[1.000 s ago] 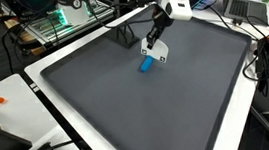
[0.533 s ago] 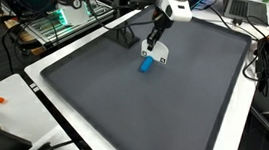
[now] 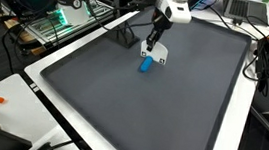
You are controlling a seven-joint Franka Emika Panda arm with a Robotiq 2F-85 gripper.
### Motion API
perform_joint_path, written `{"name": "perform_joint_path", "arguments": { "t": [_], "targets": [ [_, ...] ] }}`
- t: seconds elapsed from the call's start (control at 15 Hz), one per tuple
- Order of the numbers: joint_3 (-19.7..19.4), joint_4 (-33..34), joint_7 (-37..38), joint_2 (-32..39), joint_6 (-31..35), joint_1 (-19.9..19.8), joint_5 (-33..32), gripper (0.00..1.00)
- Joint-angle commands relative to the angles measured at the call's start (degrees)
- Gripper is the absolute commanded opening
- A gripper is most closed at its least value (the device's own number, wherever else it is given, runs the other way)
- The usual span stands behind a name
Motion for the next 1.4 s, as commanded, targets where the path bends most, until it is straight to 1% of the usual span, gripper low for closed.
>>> {"name": "perform_joint_path", "arguments": {
  "t": [0.0, 0.67, 1.33],
  "targets": [
    [-0.39, -1.79, -1.05, 0.76, -0.62, -0.33, -0.27, 0.01],
    [-0.13, -2.35, -1.16, -0.41, -4.93, -0.43, 0.42, 0.01],
    [0.12, -1.49, -1.87, -2.06, -9.90, -0.49, 0.51, 0.01]
  ]
}}
